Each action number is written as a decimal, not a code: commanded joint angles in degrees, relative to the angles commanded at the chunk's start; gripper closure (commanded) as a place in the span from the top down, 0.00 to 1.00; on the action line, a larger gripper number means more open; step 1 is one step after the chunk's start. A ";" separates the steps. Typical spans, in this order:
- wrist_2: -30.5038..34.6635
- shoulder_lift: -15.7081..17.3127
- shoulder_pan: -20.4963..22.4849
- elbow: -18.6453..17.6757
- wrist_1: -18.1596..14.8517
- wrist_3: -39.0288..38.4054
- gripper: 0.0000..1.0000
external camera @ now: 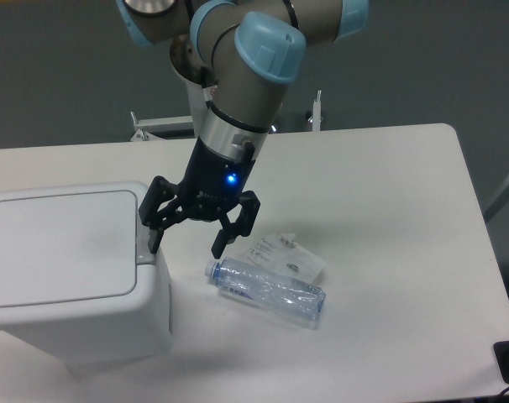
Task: Open the trash can
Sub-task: 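Hook the gripper finger under the lid edge and lift it open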
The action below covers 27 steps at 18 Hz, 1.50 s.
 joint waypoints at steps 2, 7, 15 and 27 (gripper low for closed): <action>0.09 -0.09 -0.26 -0.09 0.00 0.00 1.00; 0.09 -0.17 -0.35 -0.62 0.35 0.26 1.00; 0.09 -0.35 -0.35 -1.05 0.97 0.53 1.00; 4.81 0.44 3.76 6.31 5.27 0.97 1.00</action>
